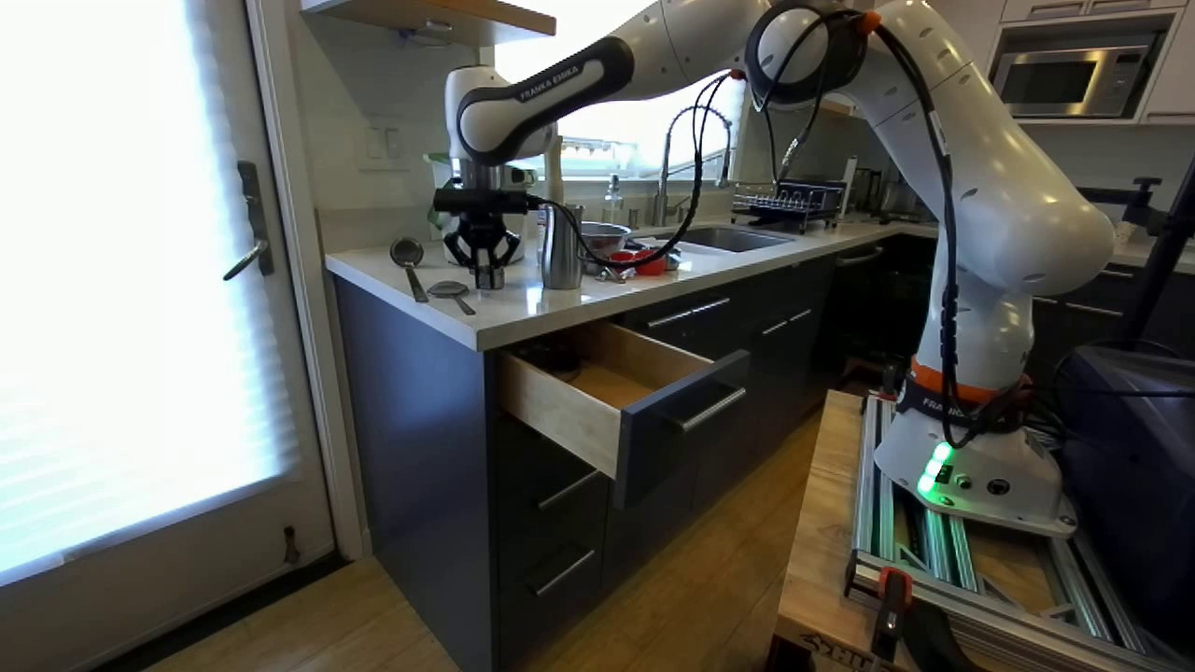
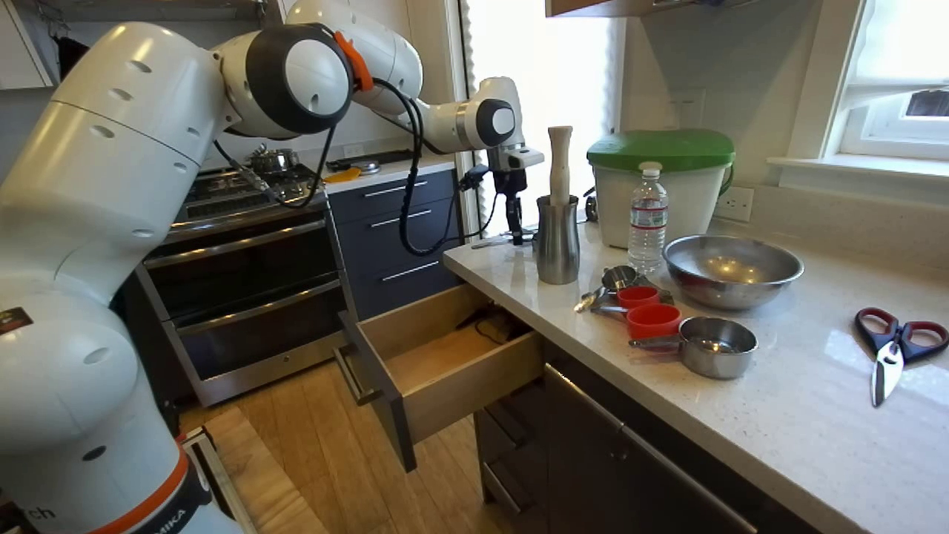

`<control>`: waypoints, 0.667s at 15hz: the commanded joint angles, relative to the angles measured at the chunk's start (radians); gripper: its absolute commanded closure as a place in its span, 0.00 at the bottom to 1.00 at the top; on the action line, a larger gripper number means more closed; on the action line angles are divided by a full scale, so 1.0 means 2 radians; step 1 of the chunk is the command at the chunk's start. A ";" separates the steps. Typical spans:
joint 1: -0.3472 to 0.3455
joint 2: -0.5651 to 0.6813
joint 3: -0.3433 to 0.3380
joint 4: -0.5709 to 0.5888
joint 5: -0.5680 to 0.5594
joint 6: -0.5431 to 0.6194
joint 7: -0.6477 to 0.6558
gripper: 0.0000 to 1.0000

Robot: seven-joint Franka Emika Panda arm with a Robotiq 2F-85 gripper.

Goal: Unstack the measuring cups

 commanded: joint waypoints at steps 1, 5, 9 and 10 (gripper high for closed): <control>-0.002 -0.003 -0.001 -0.002 0.010 -0.002 -0.012 0.94; 0.002 -0.048 -0.001 -0.051 0.002 0.018 -0.029 0.94; 0.003 -0.092 0.000 -0.094 -0.003 0.018 -0.053 0.94; 0.002 -0.097 -0.001 -0.100 -0.004 0.017 -0.058 0.94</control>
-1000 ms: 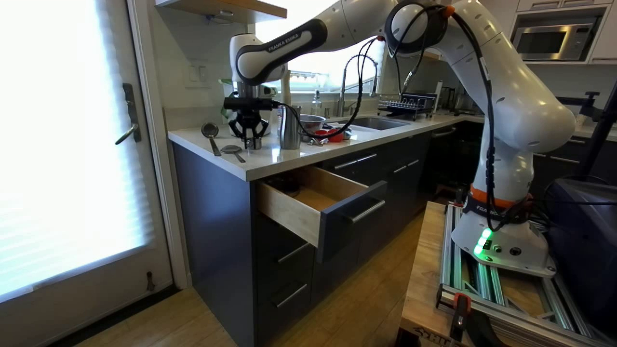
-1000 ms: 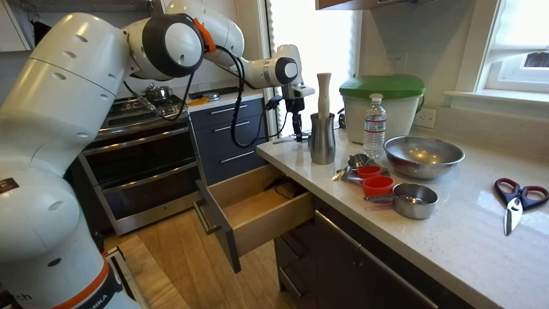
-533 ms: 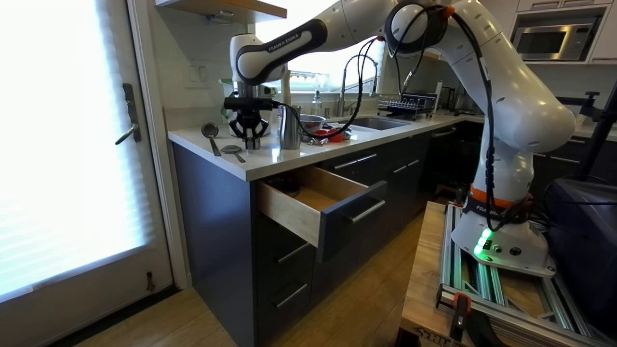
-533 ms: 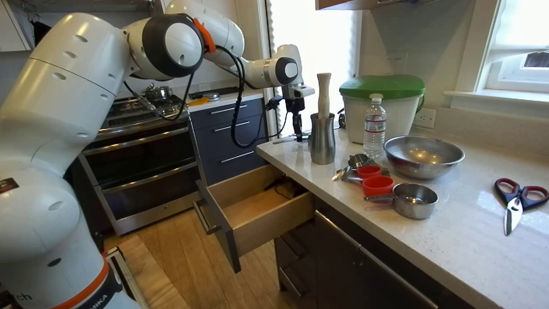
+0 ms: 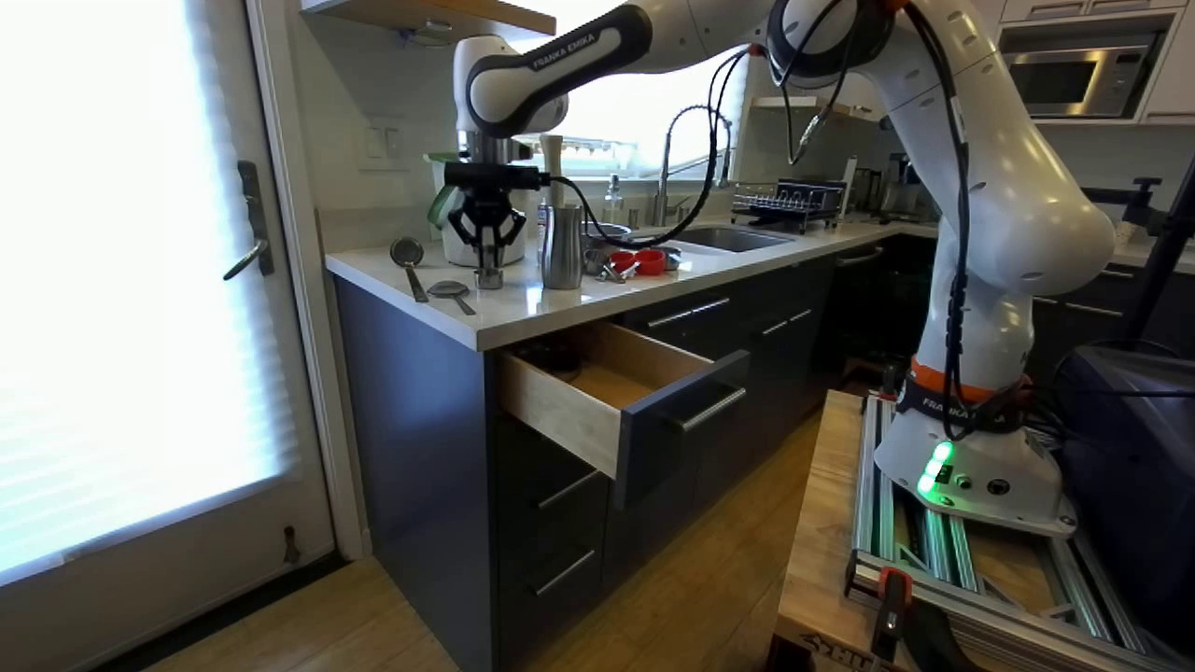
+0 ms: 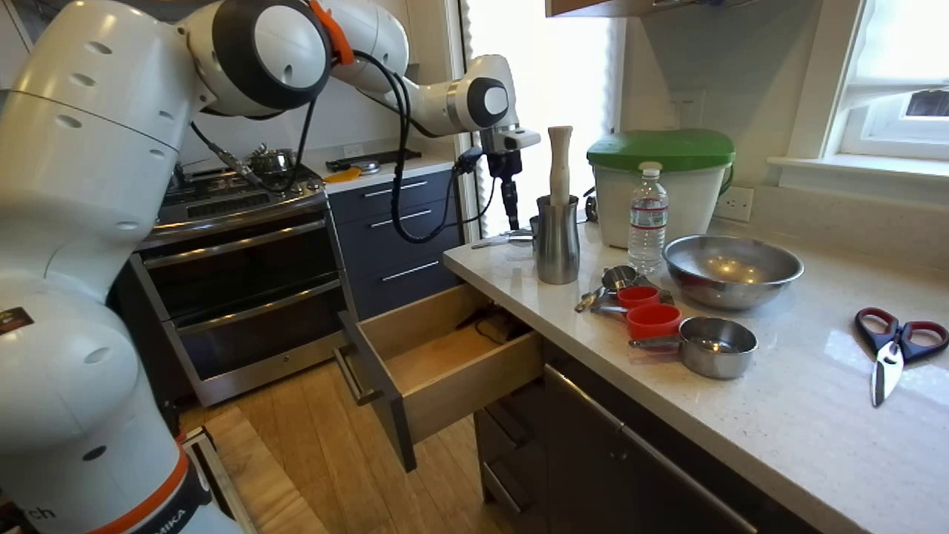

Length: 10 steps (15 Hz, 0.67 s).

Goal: Unstack the measuring cups

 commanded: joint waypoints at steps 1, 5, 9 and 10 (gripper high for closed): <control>-0.001 -0.048 0.000 -0.065 -0.002 0.016 -0.026 0.94; 0.000 -0.060 0.001 -0.078 -0.005 0.018 -0.042 0.94; 0.002 -0.062 0.001 -0.083 -0.005 0.019 -0.046 0.94; 0.003 -0.061 0.001 -0.082 -0.005 0.019 -0.045 0.94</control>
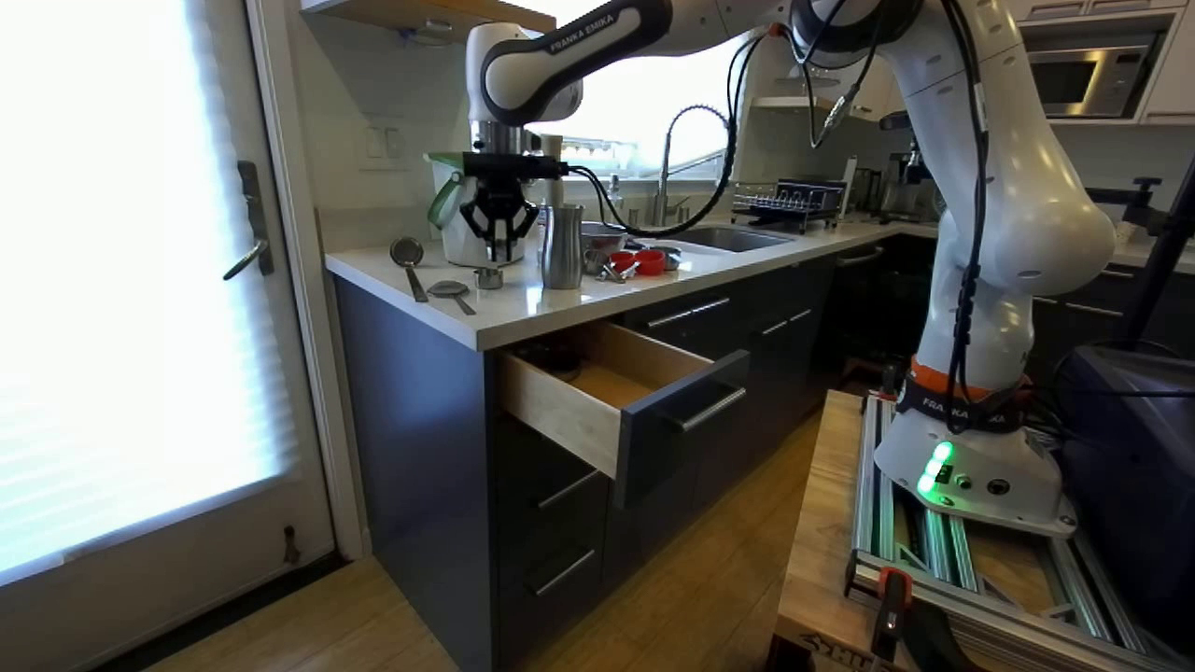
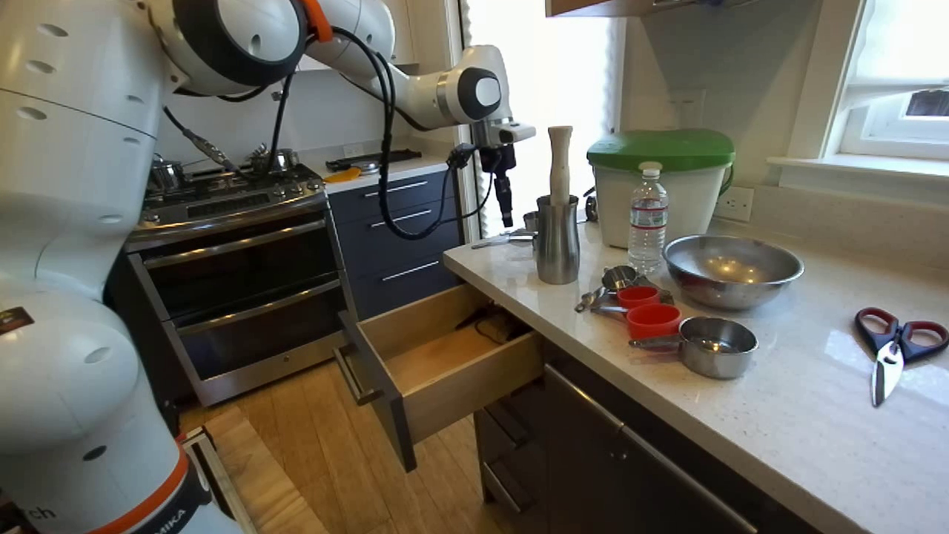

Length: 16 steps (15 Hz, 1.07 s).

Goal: Unstack the measuring cups

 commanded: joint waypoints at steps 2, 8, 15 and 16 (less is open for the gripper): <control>0.002 -0.014 0.000 -0.025 -0.004 0.011 -0.002 0.94; -0.007 -0.002 -0.004 -0.026 0.012 -0.007 0.015 0.94; -0.018 0.013 -0.003 -0.022 0.023 -0.008 0.019 0.94; -0.019 0.017 -0.005 -0.020 0.023 -0.005 0.022 0.94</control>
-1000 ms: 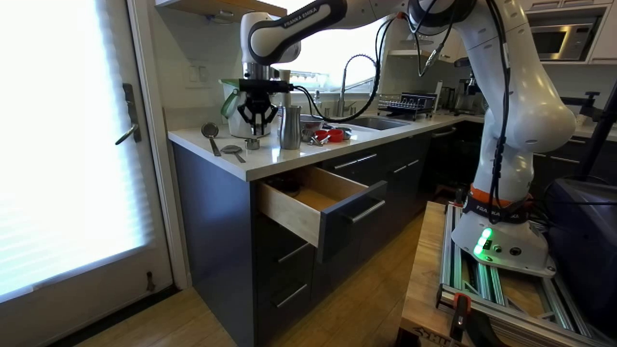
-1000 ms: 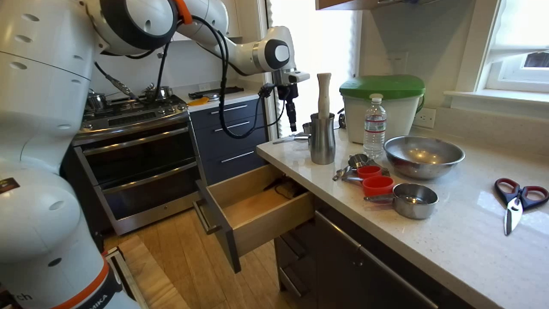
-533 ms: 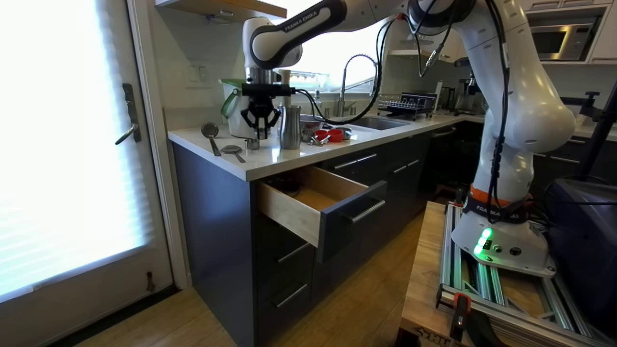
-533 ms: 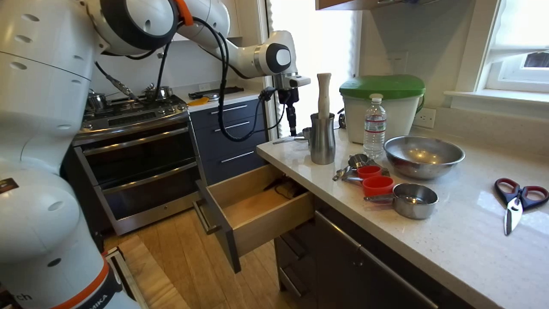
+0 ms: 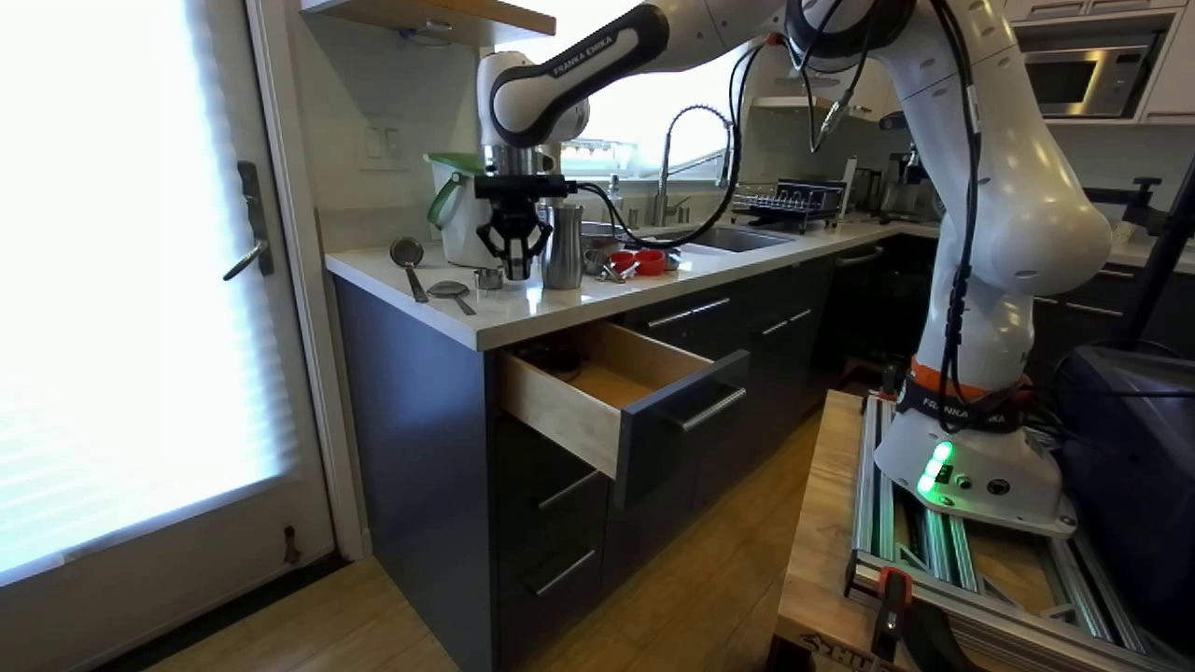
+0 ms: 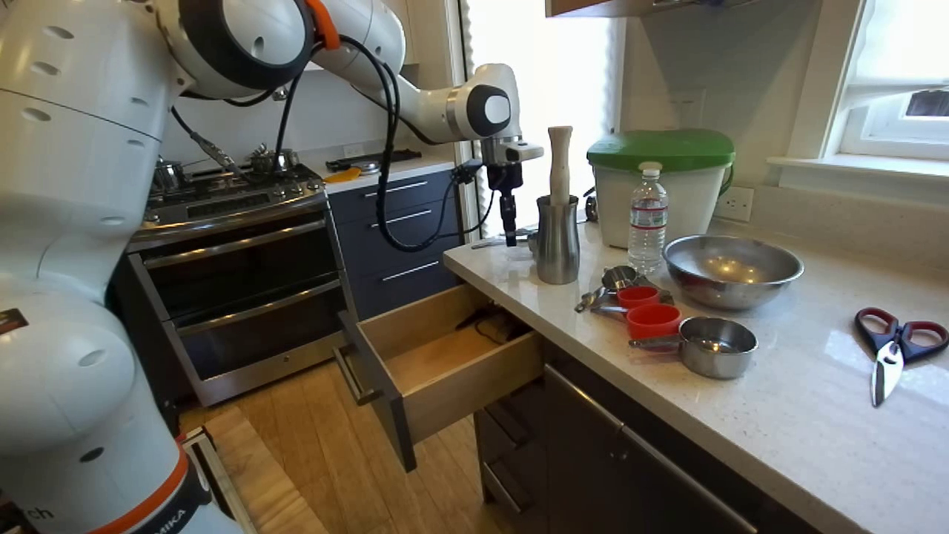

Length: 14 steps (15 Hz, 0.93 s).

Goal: Unstack the measuring cups

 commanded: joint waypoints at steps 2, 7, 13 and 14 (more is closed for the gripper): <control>-0.009 0.015 0.000 0.005 0.018 0.000 0.000 0.94; -0.012 0.021 -0.001 0.006 0.026 0.008 0.000 0.94; -0.009 0.010 -0.001 0.002 0.024 0.011 0.001 0.31; -0.008 0.007 -0.001 0.001 0.023 0.011 0.001 0.25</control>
